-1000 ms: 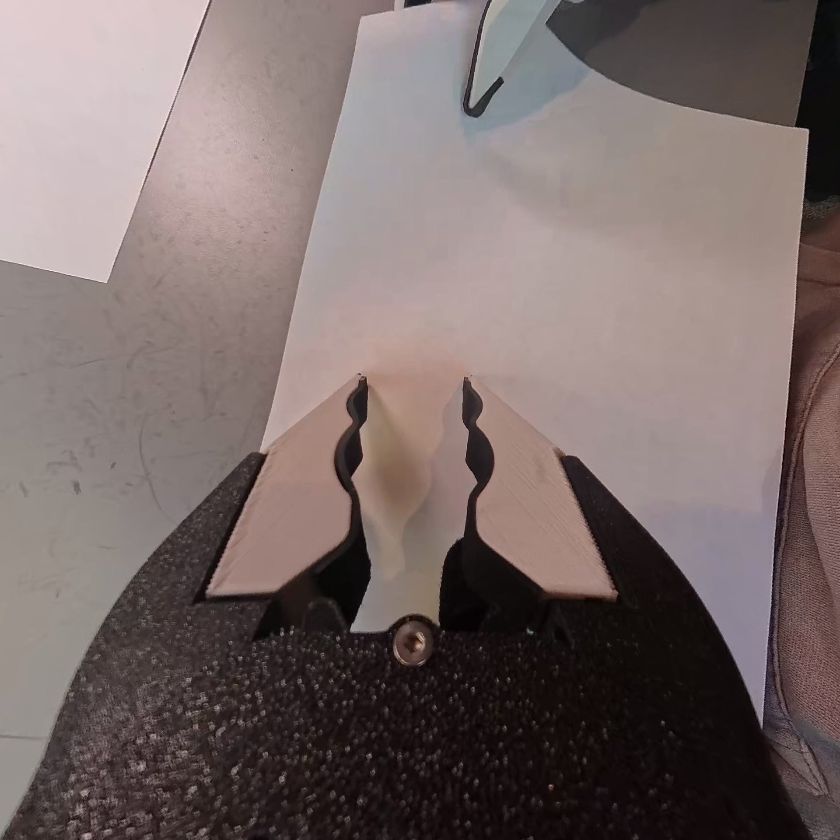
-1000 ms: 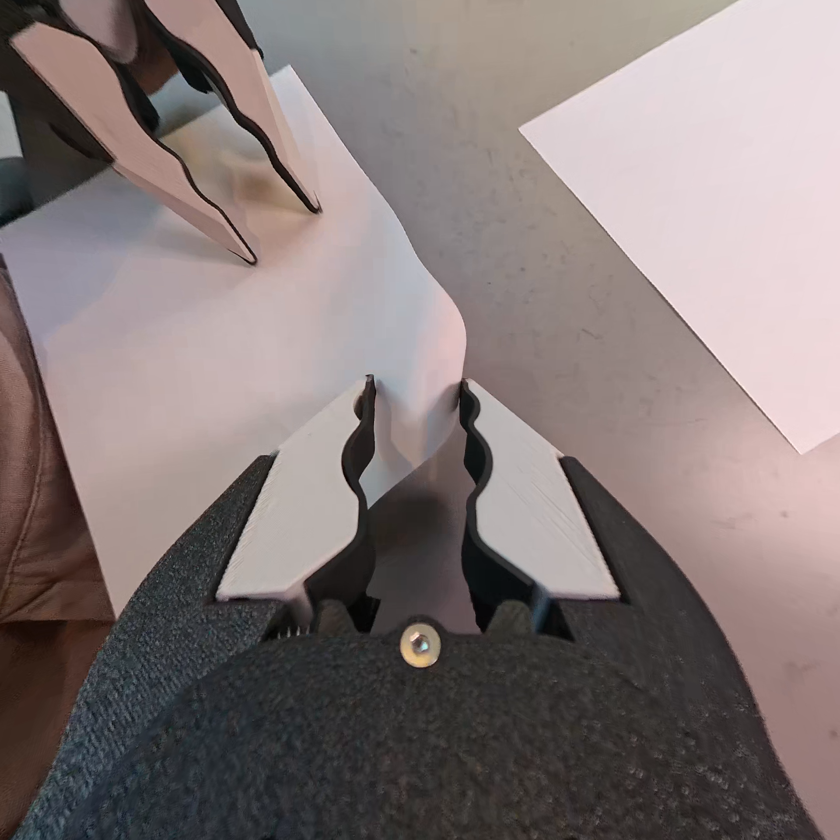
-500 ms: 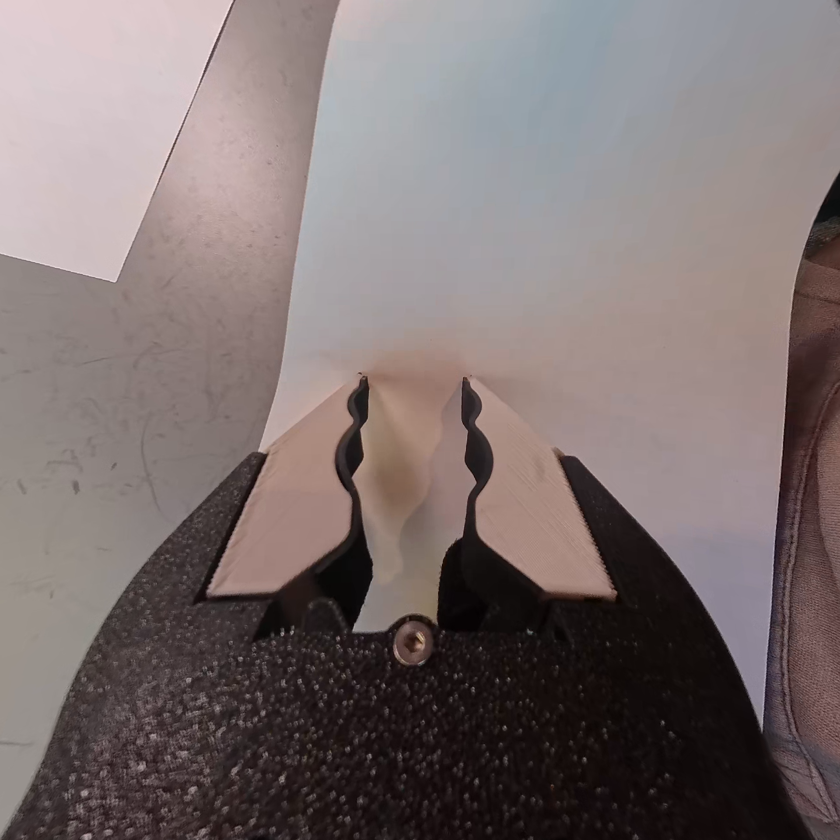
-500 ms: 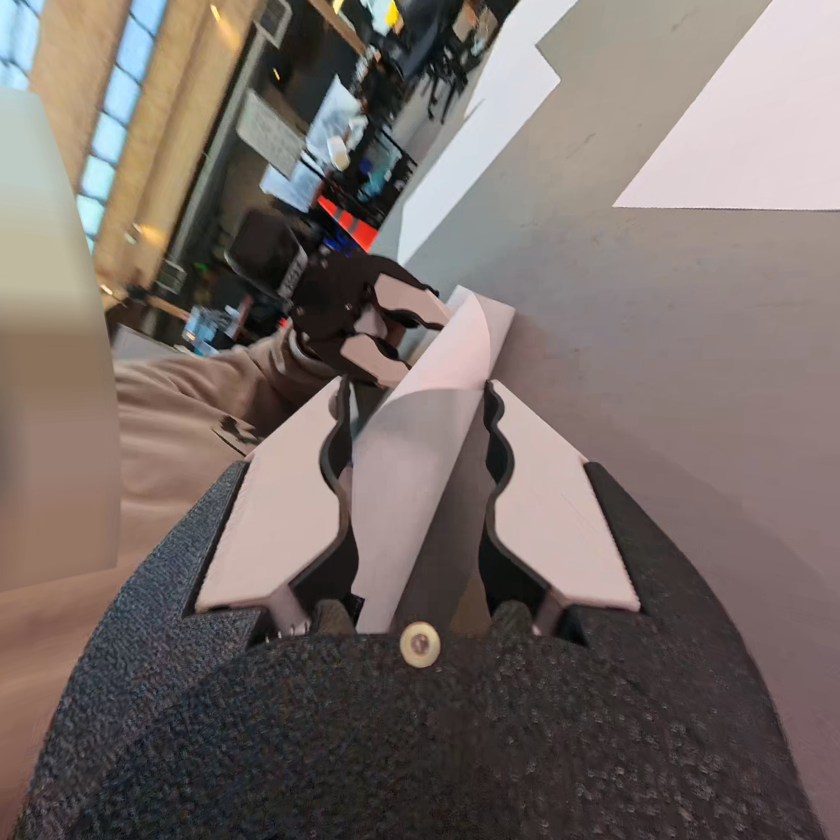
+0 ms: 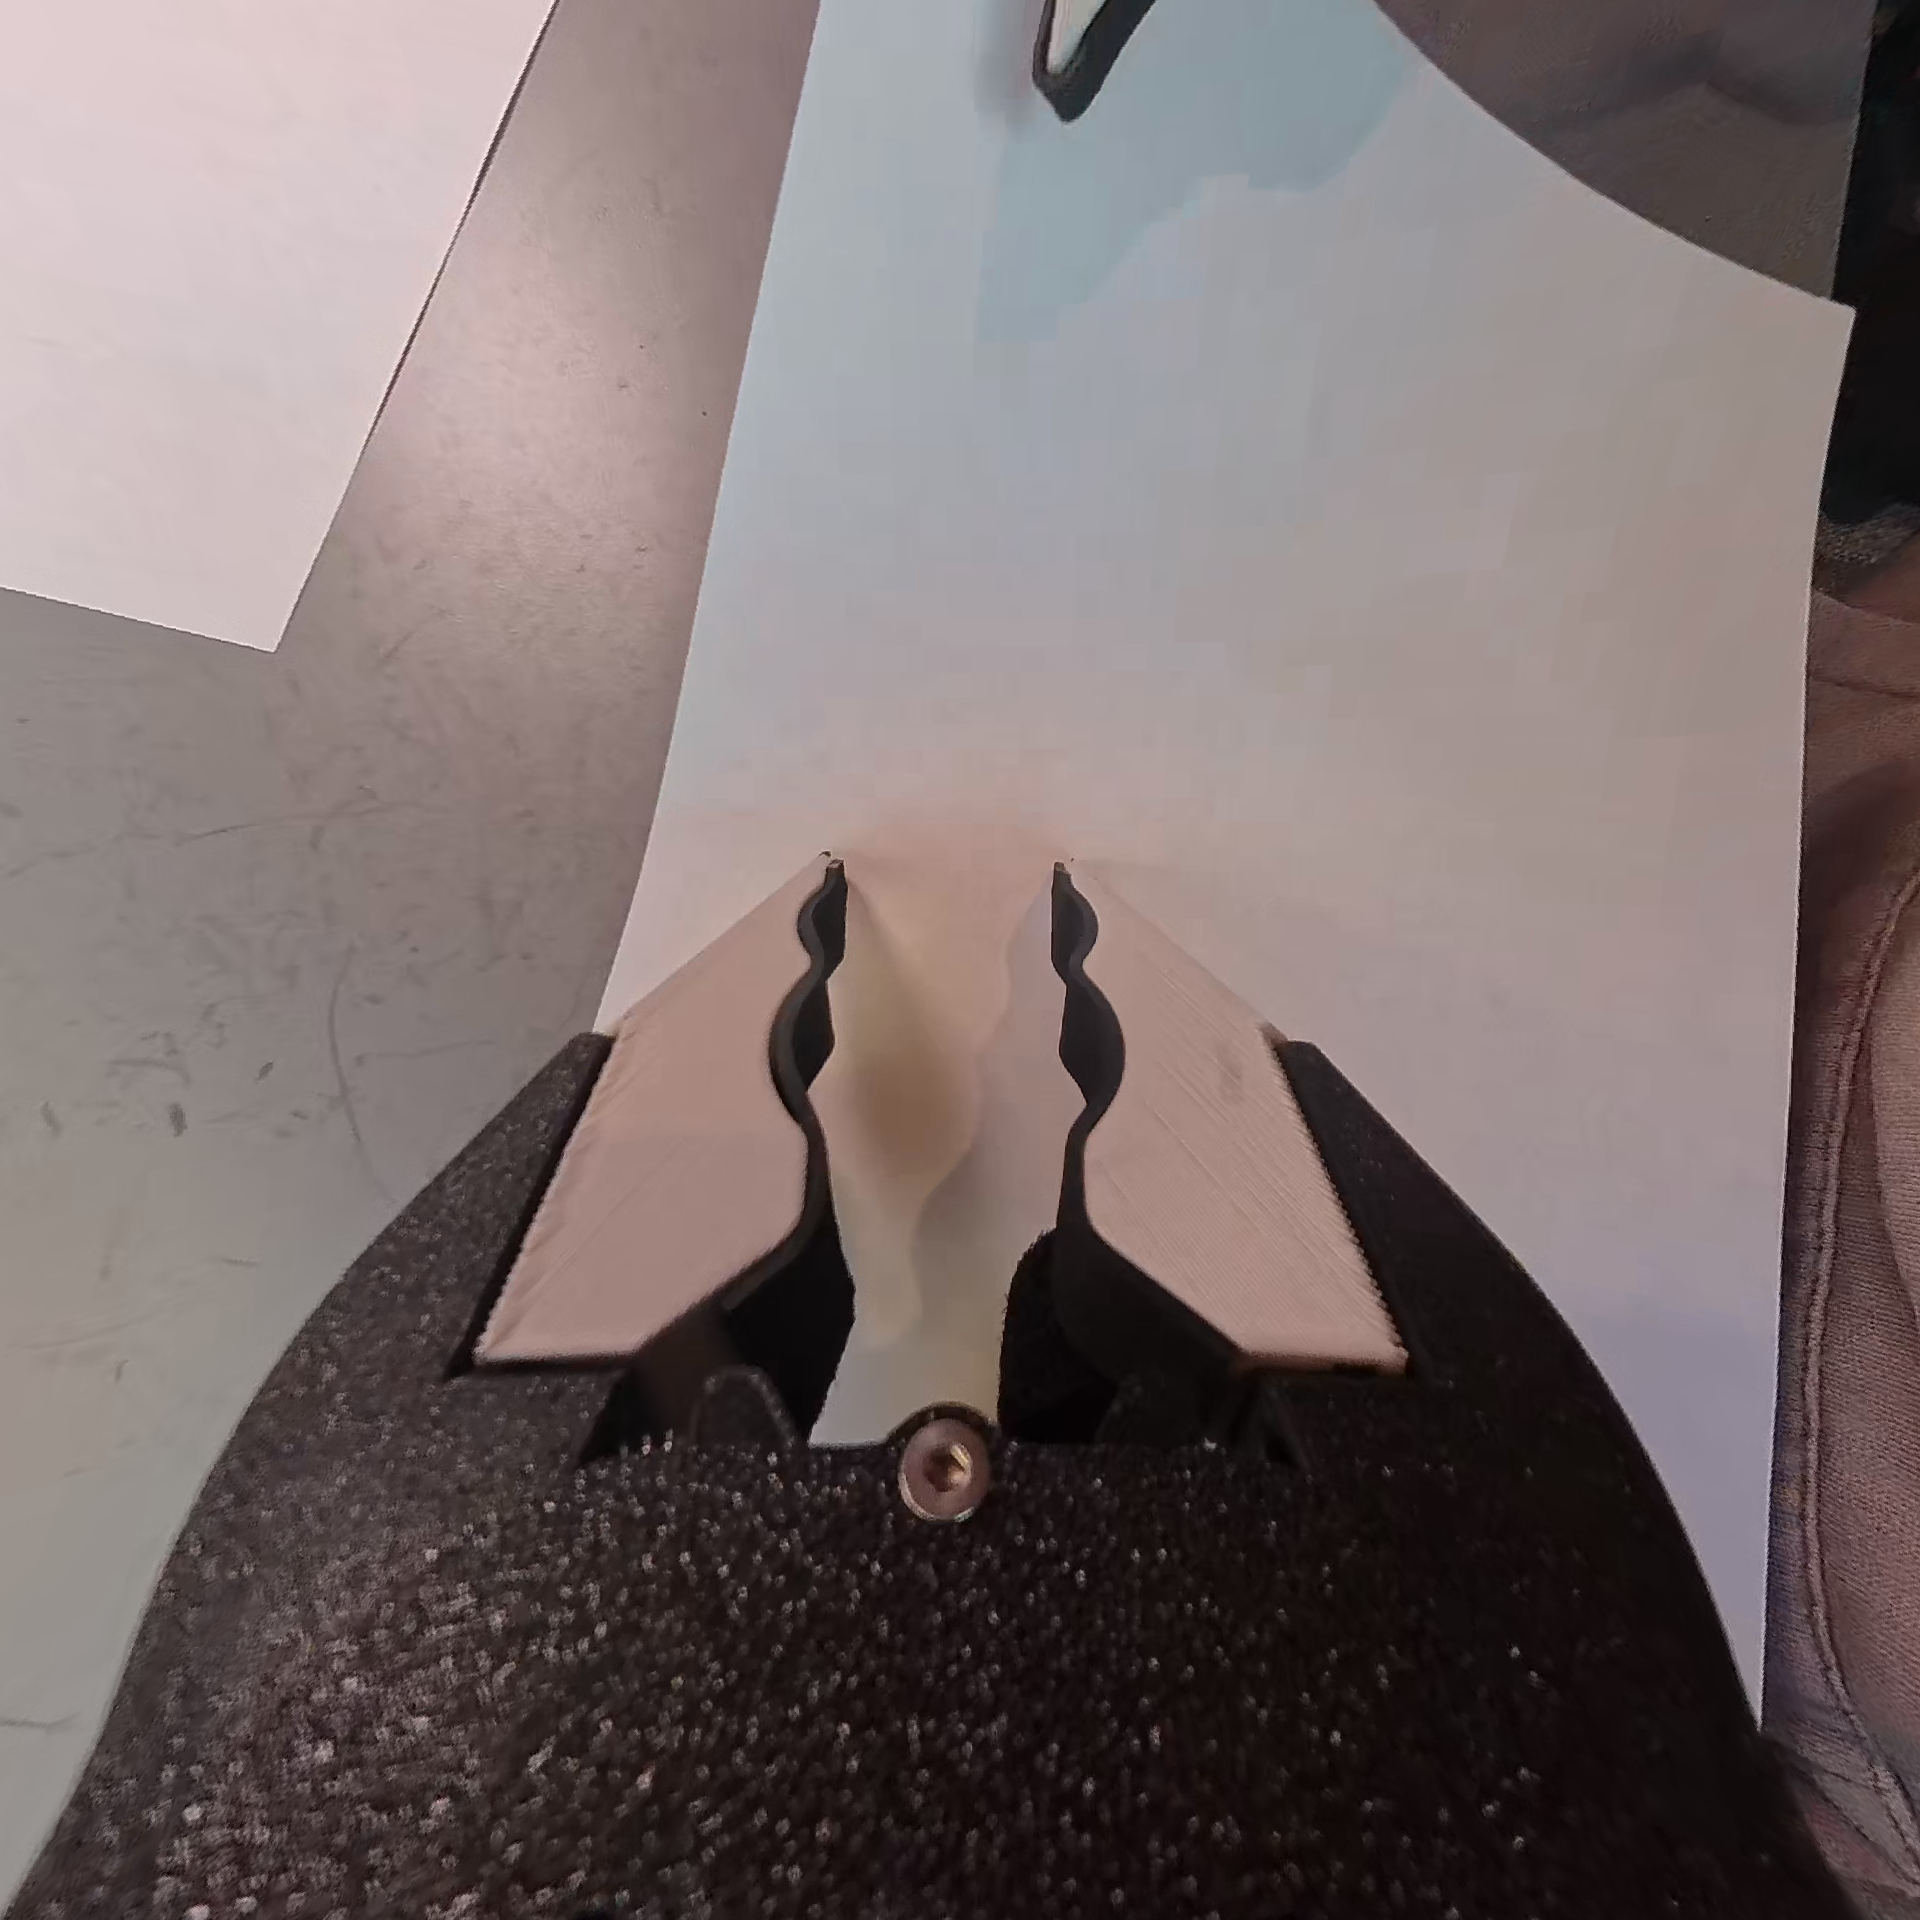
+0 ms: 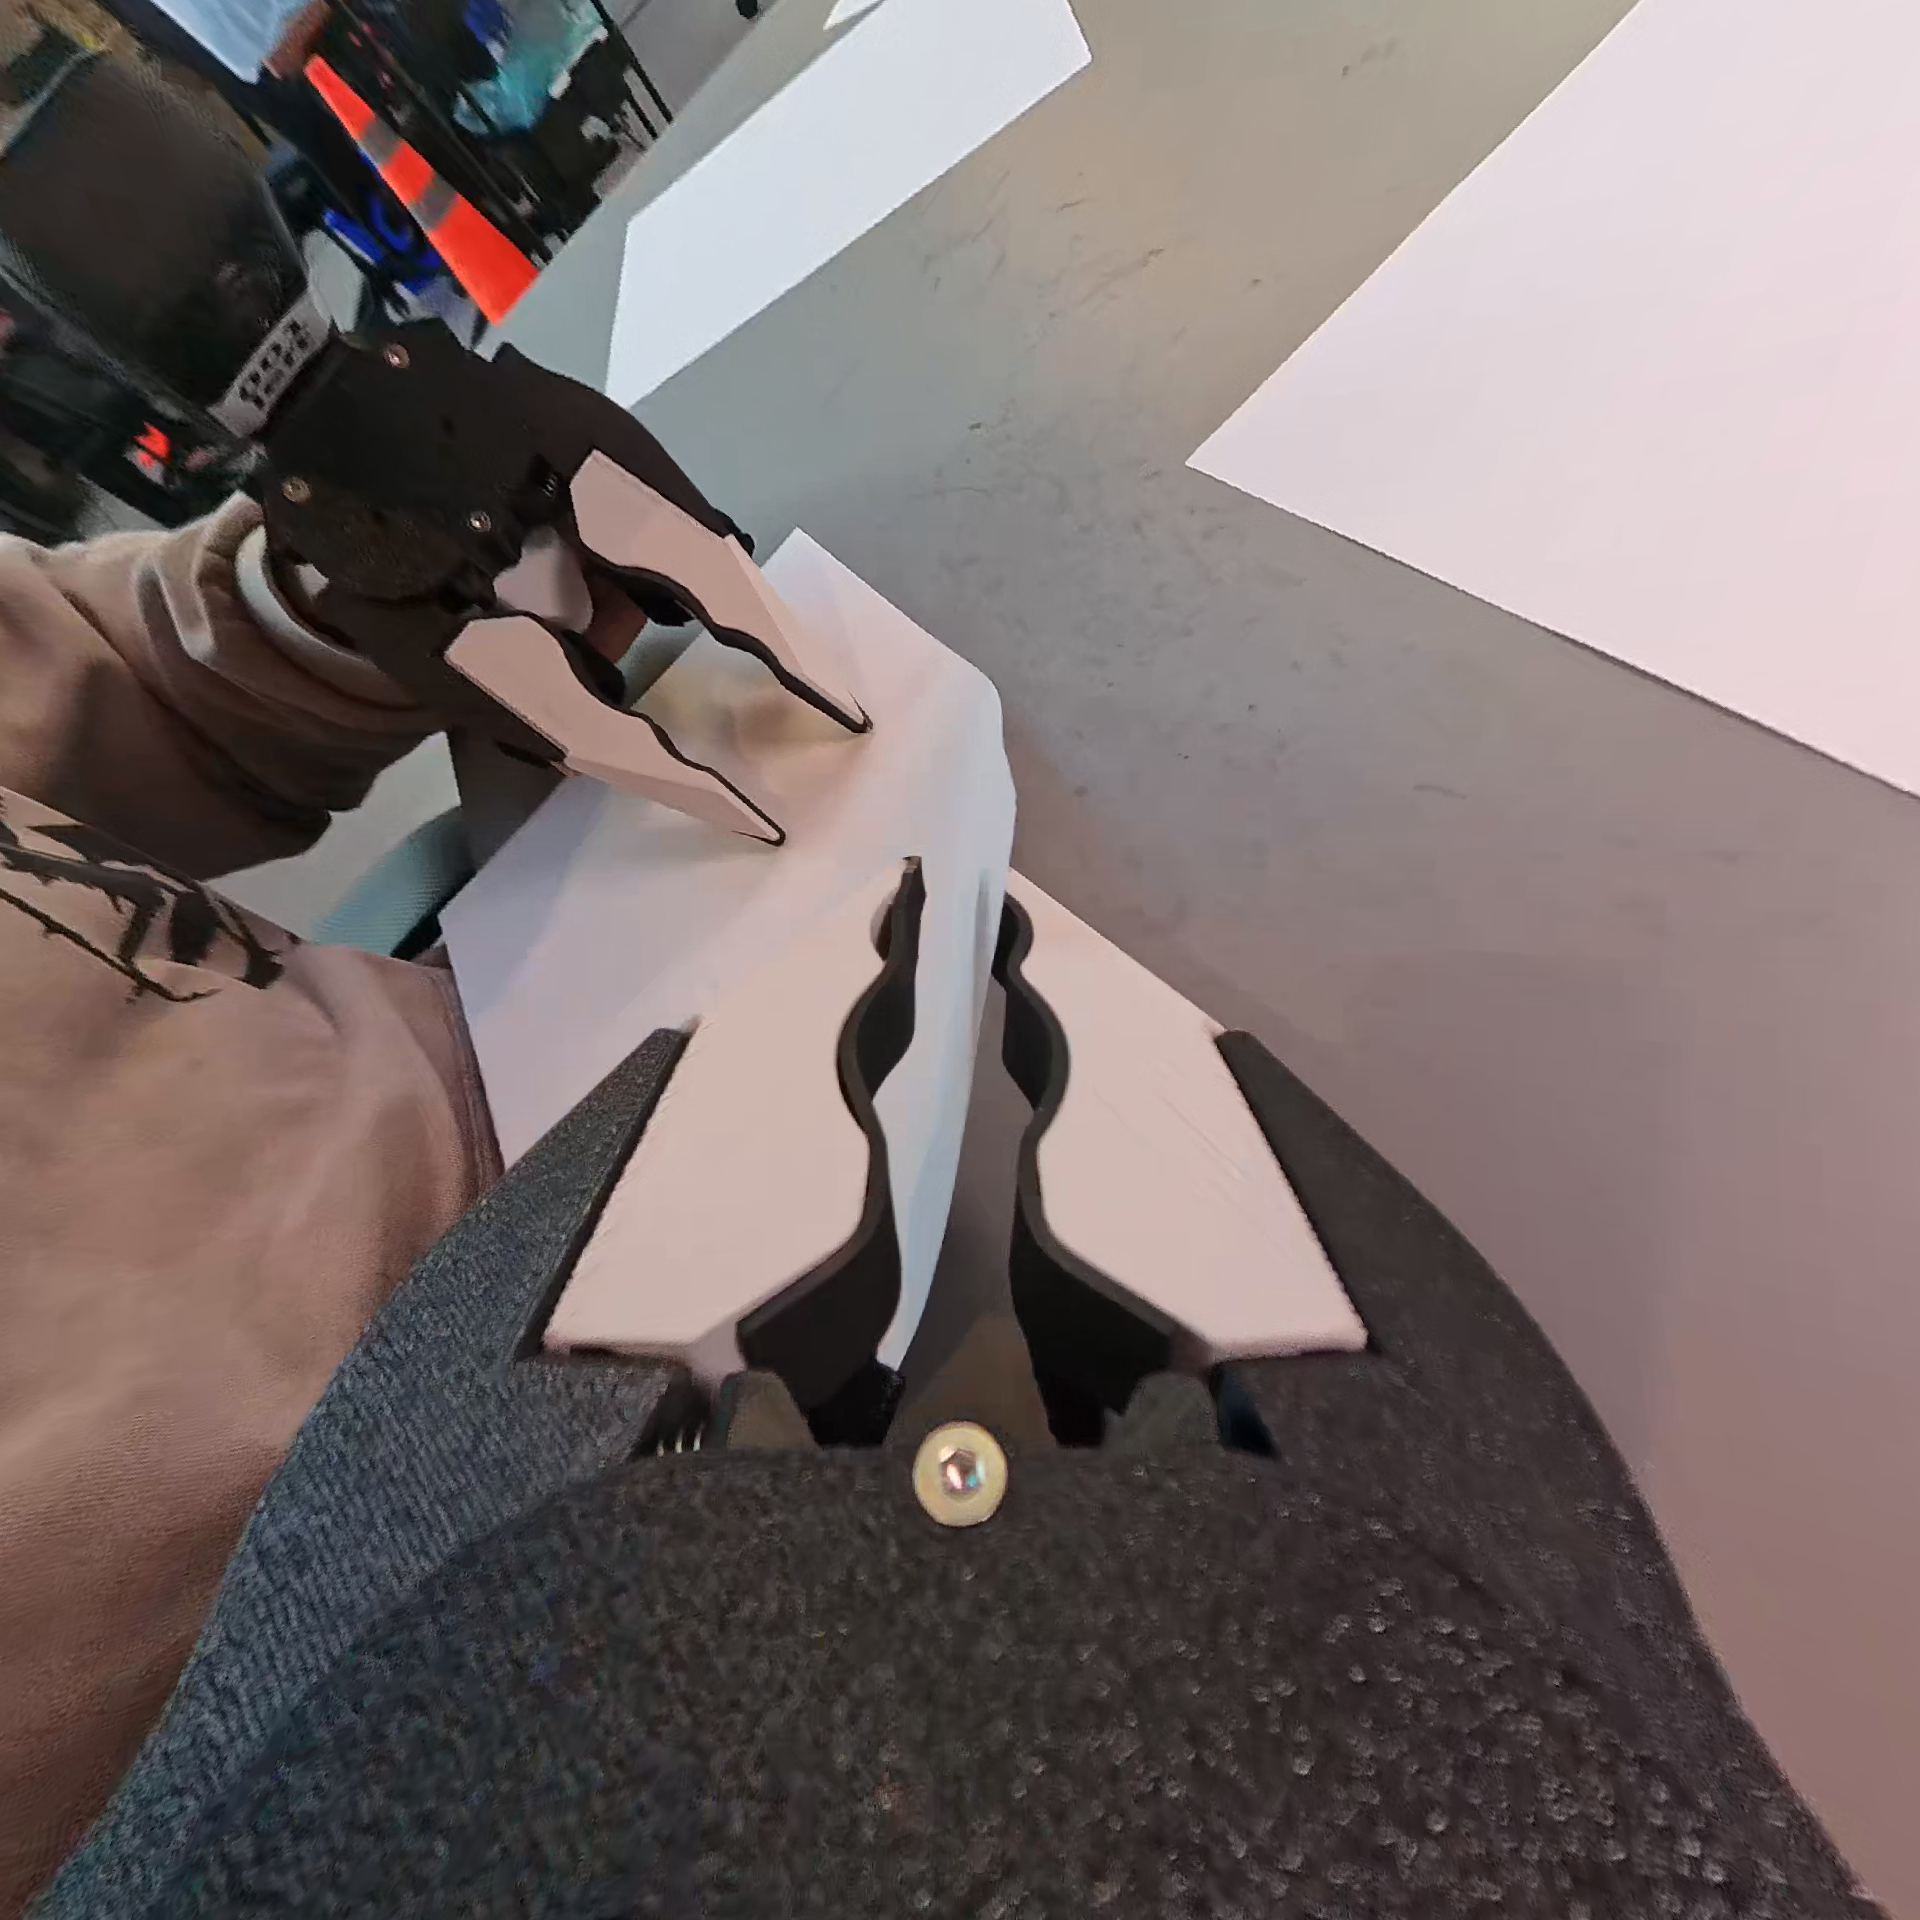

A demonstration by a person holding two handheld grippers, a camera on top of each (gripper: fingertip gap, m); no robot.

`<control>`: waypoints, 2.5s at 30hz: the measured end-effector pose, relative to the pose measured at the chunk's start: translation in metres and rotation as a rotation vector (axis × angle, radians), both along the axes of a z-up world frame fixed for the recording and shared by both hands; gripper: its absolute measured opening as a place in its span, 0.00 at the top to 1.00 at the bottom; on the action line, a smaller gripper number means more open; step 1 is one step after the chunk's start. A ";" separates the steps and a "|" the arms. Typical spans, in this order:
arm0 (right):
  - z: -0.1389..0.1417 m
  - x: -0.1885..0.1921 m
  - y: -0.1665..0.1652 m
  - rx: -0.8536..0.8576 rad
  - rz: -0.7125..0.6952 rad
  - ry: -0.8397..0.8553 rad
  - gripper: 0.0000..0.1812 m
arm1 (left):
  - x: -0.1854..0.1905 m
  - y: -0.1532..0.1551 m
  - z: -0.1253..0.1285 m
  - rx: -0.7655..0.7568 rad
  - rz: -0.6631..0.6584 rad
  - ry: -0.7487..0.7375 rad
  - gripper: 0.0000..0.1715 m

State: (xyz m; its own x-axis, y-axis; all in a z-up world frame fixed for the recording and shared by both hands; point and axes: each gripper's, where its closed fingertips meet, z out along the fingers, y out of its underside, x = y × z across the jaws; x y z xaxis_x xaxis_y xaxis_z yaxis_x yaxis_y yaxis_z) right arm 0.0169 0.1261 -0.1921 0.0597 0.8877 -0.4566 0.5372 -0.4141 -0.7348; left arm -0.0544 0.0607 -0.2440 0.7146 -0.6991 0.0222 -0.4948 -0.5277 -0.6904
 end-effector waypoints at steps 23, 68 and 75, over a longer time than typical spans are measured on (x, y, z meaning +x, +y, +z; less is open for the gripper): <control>0.000 -0.011 0.020 0.378 0.093 -0.010 1.00 | -0.031 0.044 0.028 0.092 0.017 -0.037 0.75; -0.020 -0.017 0.000 1.174 0.325 -0.094 1.00 | -0.028 0.056 0.001 0.072 0.003 0.059 1.00; -0.029 -0.019 -0.003 1.254 0.385 -0.116 1.00 | -0.022 0.055 0.001 0.034 0.004 0.004 1.00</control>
